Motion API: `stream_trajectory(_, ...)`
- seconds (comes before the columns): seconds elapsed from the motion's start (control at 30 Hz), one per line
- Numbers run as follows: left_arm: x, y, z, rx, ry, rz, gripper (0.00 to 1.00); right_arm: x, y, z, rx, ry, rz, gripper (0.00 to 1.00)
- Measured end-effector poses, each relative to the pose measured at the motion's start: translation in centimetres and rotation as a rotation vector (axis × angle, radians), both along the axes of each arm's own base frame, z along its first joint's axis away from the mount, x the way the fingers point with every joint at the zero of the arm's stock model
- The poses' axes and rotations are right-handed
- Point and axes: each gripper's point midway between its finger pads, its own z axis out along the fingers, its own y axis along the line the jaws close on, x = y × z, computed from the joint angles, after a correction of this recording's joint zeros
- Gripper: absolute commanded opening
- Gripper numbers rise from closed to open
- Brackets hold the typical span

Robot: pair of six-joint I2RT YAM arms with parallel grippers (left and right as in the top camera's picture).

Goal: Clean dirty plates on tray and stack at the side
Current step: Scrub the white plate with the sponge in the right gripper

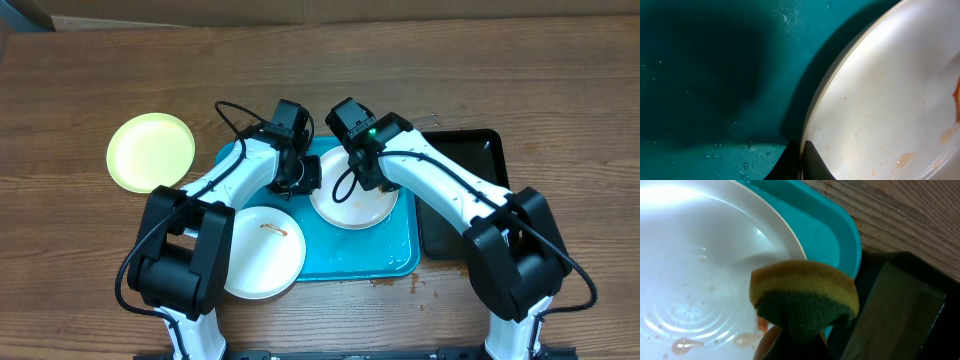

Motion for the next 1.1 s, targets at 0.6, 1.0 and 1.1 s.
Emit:
stream_trajectory(0.6,-0.1,-0.2,0.0,-0.01,0.003,-0.002,0.06,0.2,-0.4,-4.2,-0.009,0.049,-0.033,0.04)
stream_trajectory(1.0,-0.1,-0.1,0.0,-0.007,0.006,-0.002,0.05,-1.3,1.8,-5.1,0.178,0.167,-0.044,0.04)
stream_trajectory(1.1,-0.1,-0.1,0.0,-0.007,0.006,-0.002,0.05,-1.6,3.1,-5.1,0.256,0.196,-0.034,0.04)
